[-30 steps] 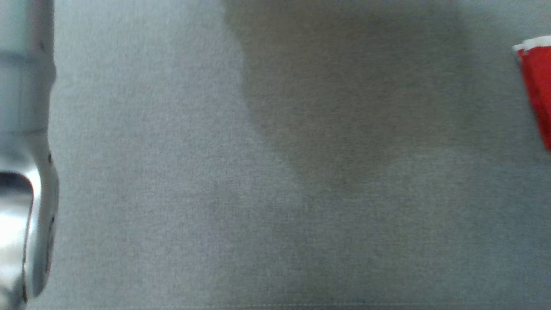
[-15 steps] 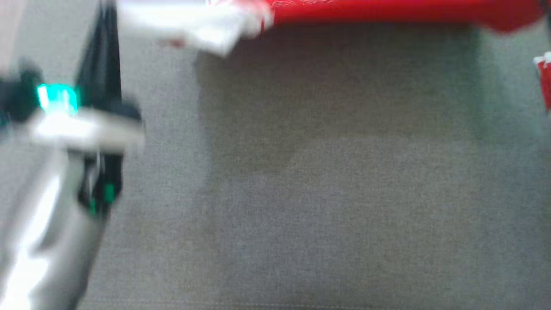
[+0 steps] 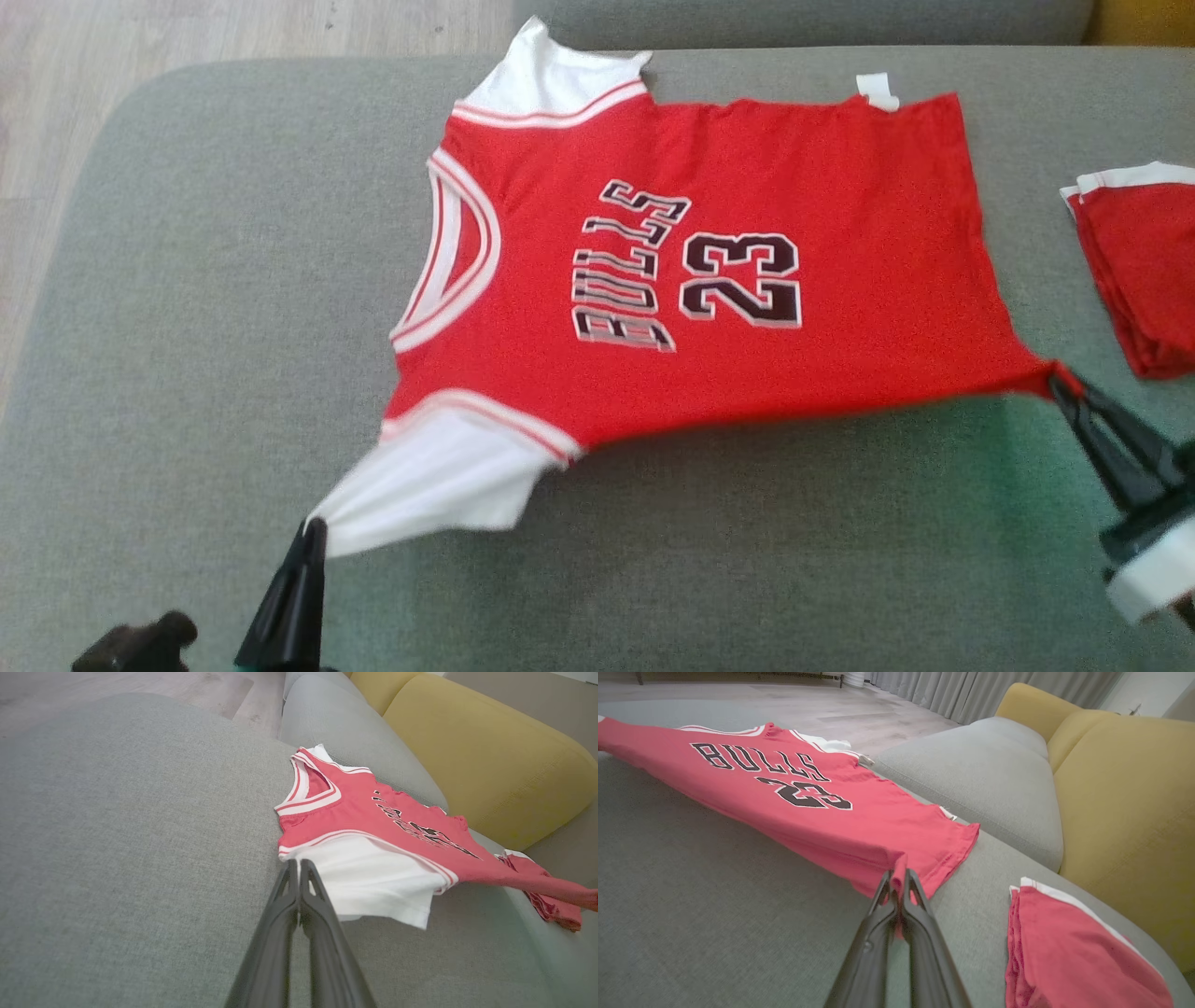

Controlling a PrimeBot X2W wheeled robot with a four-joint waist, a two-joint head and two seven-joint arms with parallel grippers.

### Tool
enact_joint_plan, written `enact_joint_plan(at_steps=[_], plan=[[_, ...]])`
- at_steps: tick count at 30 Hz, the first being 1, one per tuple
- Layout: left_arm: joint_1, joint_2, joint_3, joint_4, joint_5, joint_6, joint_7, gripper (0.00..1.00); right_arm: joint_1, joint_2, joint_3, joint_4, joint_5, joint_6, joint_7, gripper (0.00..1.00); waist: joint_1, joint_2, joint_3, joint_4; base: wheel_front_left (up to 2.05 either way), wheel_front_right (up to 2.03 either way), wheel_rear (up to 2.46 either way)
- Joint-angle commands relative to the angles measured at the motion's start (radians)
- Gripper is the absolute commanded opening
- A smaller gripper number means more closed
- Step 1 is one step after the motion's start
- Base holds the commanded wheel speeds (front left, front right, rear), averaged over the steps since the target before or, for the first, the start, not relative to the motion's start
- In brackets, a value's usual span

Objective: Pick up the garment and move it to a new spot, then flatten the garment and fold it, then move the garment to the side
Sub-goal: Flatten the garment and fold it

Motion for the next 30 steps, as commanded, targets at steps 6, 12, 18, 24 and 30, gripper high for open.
enact_joint_plan(at_steps=[6, 12, 18, 24, 30], plan=[[-0.083, -0.013, 0.047, -0.073, -0.02, 0.005, -0.014, 0.0, 0.05, -0.007, -0.051, -0.038, -0.021, 0.007, -0.005, 0.0, 0.0003, -0.0001, 0.022, -0.004, 0.0, 0.0, 0.0], [-0.319, -0.069, 0.055, 0.02, -0.043, -0.03, 0.012, 0.0, -0.038, 0.01, -0.026, 0.016, -0.023, 0.007, -0.005, 0.0, 0.0003, -0.0001, 0.098, -0.019, 0.0, 0.0, 0.0], [-0.569, -0.106, 0.052, 0.163, -0.036, -0.079, 0.032, 0.0, -0.179, 0.03, 0.033, 0.076, -0.021, 0.007, -0.005, 0.0, 0.0003, -0.0001, 0.174, -0.054, 0.0, 0.0, 0.0], [-0.723, -0.121, 0.045, 0.266, -0.012, -0.118, 0.027, 0.0, -0.288, 0.053, 0.074, 0.125, -0.022, 0.007, -0.005, 0.0, 0.0003, -0.0001, 0.222, -0.078, 0.0, 0.0, 0.0], [-0.825, -0.142, 0.031, 0.386, -0.001, -0.161, 0.012, 0.35, -0.364, 0.084, 0.098, 0.187, -0.016, 0.007, -0.005, 0.6, 0.0003, -0.0001, 0.248, -0.092, 0.0, 0.0, 0.0]])
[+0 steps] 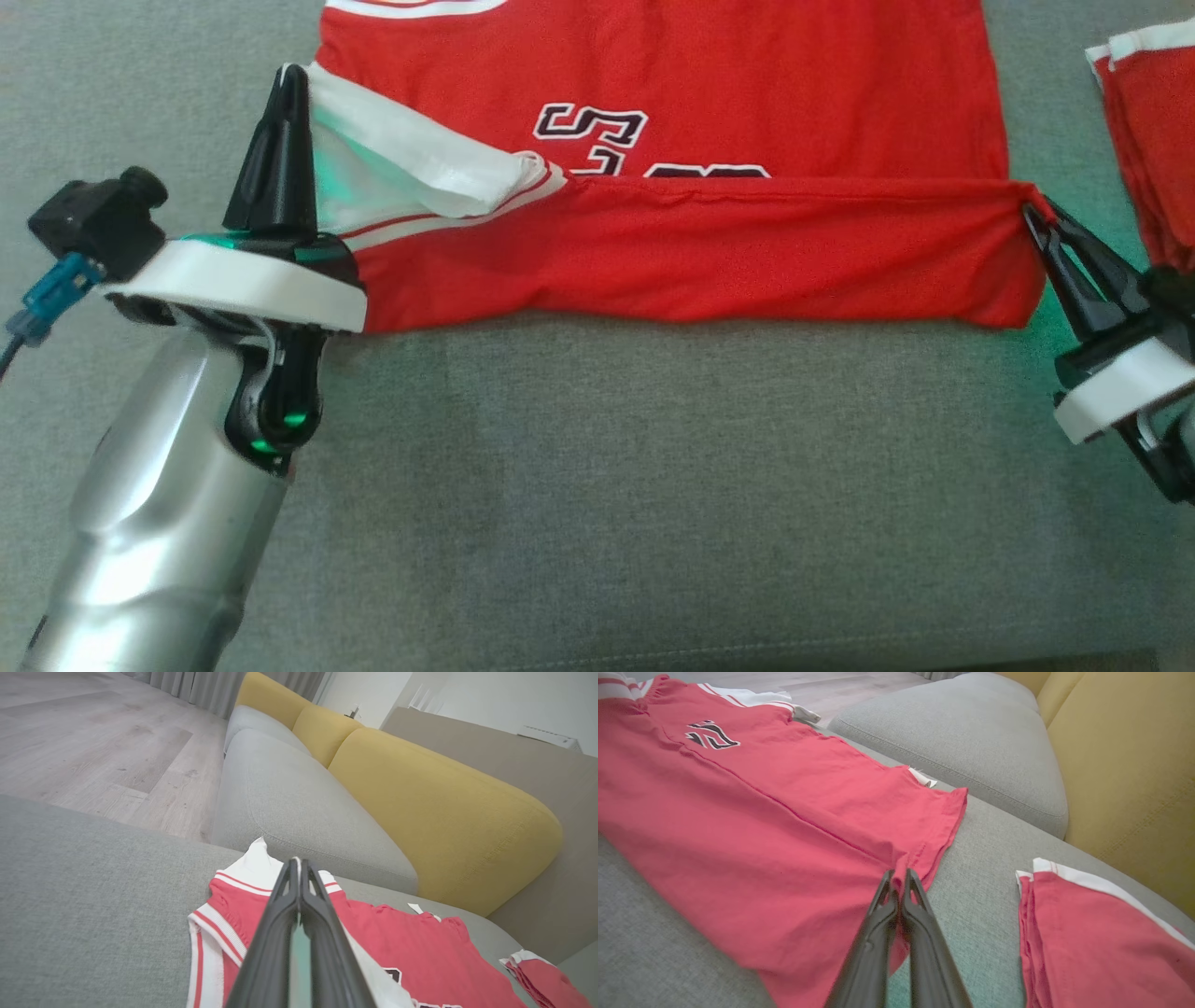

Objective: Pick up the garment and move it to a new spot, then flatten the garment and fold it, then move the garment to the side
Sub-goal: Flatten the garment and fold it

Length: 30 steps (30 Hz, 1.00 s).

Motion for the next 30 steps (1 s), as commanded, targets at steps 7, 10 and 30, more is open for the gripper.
enact_joint_plan(at_steps=[7, 10, 30], plan=[[0.024, 0.062, -0.012, 0.03, 0.114, -0.022, -0.099, 1.0, 0.02, 0.038, -0.082, -0.016, -0.049, 0.007, -0.006, 1.0, -0.0003, 0.0, -0.037, 0.0, 0.0, 0.0, 0.0], [0.098, 0.076, -0.051, 0.063, 0.187, 0.014, -0.122, 1.0, 0.073, 0.082, -0.148, -0.044, -0.079, 0.007, -0.006, 1.0, -0.0003, 0.0, -0.07, 0.008, 0.0, 0.0, 0.0], [0.198, 0.052, -0.026, 0.206, 0.277, 0.125, -0.152, 1.0, 0.241, 0.205, -0.215, -0.095, -0.145, 0.007, -0.006, 1.0, -0.0003, 0.0, -0.105, -0.016, 0.0, 0.0, 0.0]])
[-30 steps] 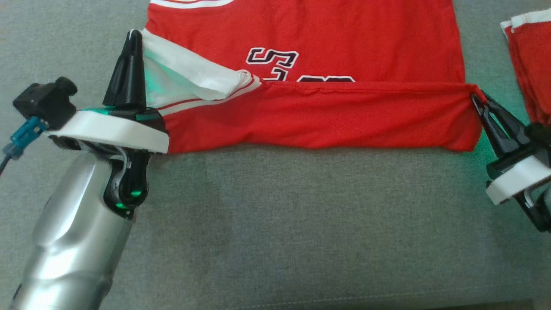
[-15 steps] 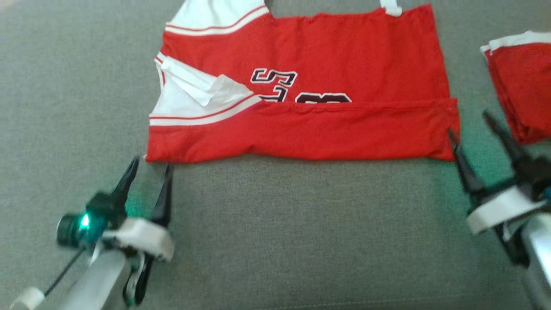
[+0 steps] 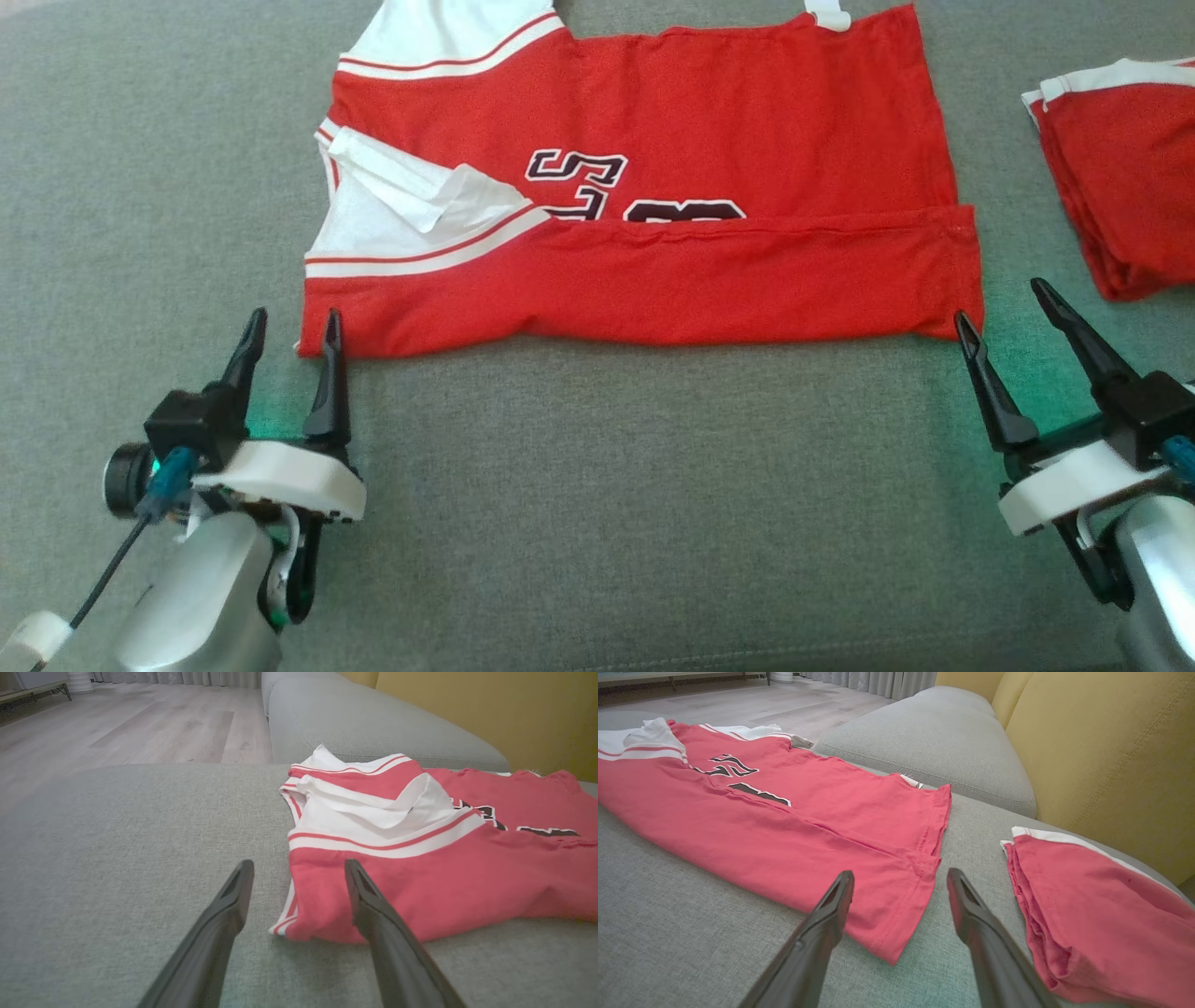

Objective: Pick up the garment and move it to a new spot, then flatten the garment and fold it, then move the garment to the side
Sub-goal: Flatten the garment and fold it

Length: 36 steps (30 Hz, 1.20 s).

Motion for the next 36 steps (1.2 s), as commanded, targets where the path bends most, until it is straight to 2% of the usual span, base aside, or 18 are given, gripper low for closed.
enact_joint_plan(at_steps=[1, 4, 6, 11, 12, 13, 14, 19, 25, 33, 34, 35, 36], plan=[[-0.034, 0.029, 0.047, -0.006, 0.011, 0.009, -0.011, 1.0, 0.01, -0.006, 0.006, -0.032, -0.009, 0.007, -0.006, 1.0, 0.0, 0.0, 0.004, -0.006, 0.0, 0.0, 0.0], [-0.042, 0.027, 0.047, 0.049, 0.002, 0.028, 0.035, 1.0, 0.004, -0.002, 0.012, -0.032, -0.01, 0.007, -0.006, 1.0, 0.0, 0.0, 0.008, -0.012, 0.0, 0.0, 0.0], [-0.046, 0.025, 0.044, 0.062, -0.002, 0.025, 0.047, 1.0, 0.001, 0.001, 0.014, -0.032, -0.011, 0.007, -0.006, 1.0, 0.0, 0.0, 0.009, -0.014, 0.0, 0.0, 0.0], [-0.051, 0.017, 0.028, 0.103, -0.045, -0.035, 0.116, 1.0, -0.005, 0.013, 0.025, -0.02, 0.0, 0.007, -0.006, 1.0, 0.0, 0.0, 0.019, -0.018, 0.0, 0.0, 0.0], [-0.054, 0.02, 0.022, 0.106, -0.046, -0.047, 0.12, 0.73, -0.005, 0.015, 0.032, -0.01, 0.008, 0.007, -0.006, 1.0, 0.0, 0.0, 0.022, -0.017, 0.0, 0.0, 0.0], [-0.056, 0.021, 0.017, 0.109, -0.048, -0.06, 0.126, 0.32, -0.006, 0.018, 0.042, 0.0, 0.019, 0.007, -0.006, 1.0, 0.0, 0.0, 0.023, -0.016, 0.0, 0.0, 0.0], [-0.058, 0.021, 0.013, 0.11, -0.052, -0.074, 0.127, 0.01, -0.009, 0.021, 0.047, 0.011, 0.03, 0.007, -0.006, 1.0, 0.0, 0.0, 0.025, -0.014, 0.0, 0.0, 0.0], [-0.066, 0.027, 0.001, 0.097, -0.047, -0.114, 0.095, 0.0, -0.036, 0.038, 0.068, 0.084, 0.081, 0.007, -0.005, 1.0, 0.0, 0.0, 0.022, -0.001, 0.0, 0.0, 0.0], [-0.074, 0.036, -0.009, 0.067, -0.028, -0.118, 0.058, 0.0, -0.107, 0.077, 0.037, 0.202, 0.138, 0.007, 0.02, 1.0, 0.0, 0.0, 0.013, 0.025, 0.0, 0.0, 0.0], [-0.087, 0.04, -0.014, 0.068, -0.025, -0.12, 0.052, 0.0, -0.142, 0.102, -0.011, 0.306, 0.135, 0.007, 0.107, 1.0, 0.0, 0.0, 0.01, 0.04, 0.0, 0.0, 0.0], [-0.087, 0.041, -0.015, 0.069, -0.024, -0.119, 0.051, 0.0, -0.142, 0.104, -0.004, 0.311, 0.141, 0.007, 0.119, 0.85, 0.0, 0.0, 0.01, 0.04, 0.0, 0.0, 0.0], [-0.087, 0.042, -0.015, 0.07, -0.025, -0.119, 0.05, 0.0, -0.141, 0.104, 0.005, 0.314, 0.148, 0.007, 0.13, 0.45, 0.0, 0.0, 0.008, 0.04, 0.0, 0.0, 0.0], [-0.086, 0.042, -0.015, 0.071, -0.026, -0.119, 0.049, 0.0, -0.139, 0.105, 0.018, 0.314, 0.159, 0.007, 0.141, 0.01, 0.0, 0.0, 0.006, 0.04, 0.0, 0.0, 0.0]])
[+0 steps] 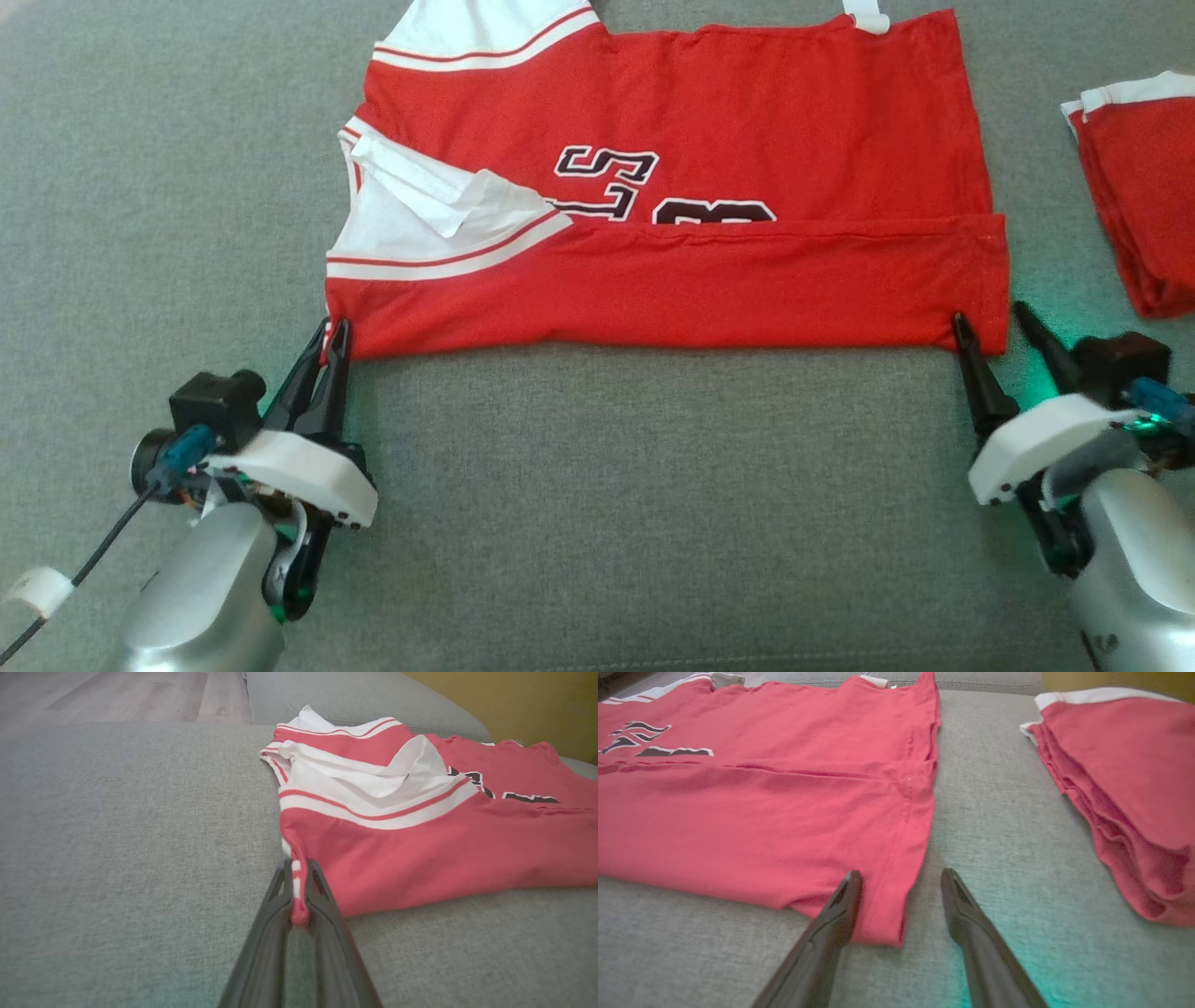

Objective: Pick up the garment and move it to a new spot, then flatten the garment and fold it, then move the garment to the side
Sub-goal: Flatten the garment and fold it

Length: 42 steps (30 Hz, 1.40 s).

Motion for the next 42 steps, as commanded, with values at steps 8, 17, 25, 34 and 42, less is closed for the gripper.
enact_joint_plan(at_steps=[8, 17, 25, 34, 42], plan=[[0.017, 0.046, 0.021, -0.039, 0.014, 0.012, -0.024, 0.0, 0.042, -0.08, 0.107, -0.045, 0.078, 0.007, 0.06, 0.0, 0.0, 0.0, -0.059, -0.004, 0.0, 0.0, 0.0], [0.163, 0.069, -0.003, -0.132, 0.012, 0.046, -0.021, 0.0, 0.131, -0.22, 0.178, -0.113, 0.168, 0.007, 0.1, 0.0, 0.0, 0.0, -0.152, 0.012, 0.0, 0.0, 0.0], [0.326, 0.057, -0.045, -0.252, 0.007, 0.101, -0.006, 0.0, 0.261, -0.317, 0.207, -0.187, 0.236, 0.007, 0.115, 0.0, 0.0, 0.0, -0.211, 0.037, 0.0, 0.0, 0.0], [0.362, 0.053, -0.063, -0.265, 0.017, 0.122, -0.011, 0.0, 0.395, -0.3, 0.132, -0.27, 0.225, 0.007, 0.148, 0.25, 0.0, 0.0, -0.206, 0.049, 0.0, 0.0, 0.0], [0.287, 0.073, -0.041, -0.296, -0.001, 0.114, 0.037, 1.0, 0.414, -0.289, 0.037, -0.372, 0.185, 0.007, 0.174, 1.0, 0.0, 0.0, -0.159, 0.04, 0.0, 0.0, 0.0]])
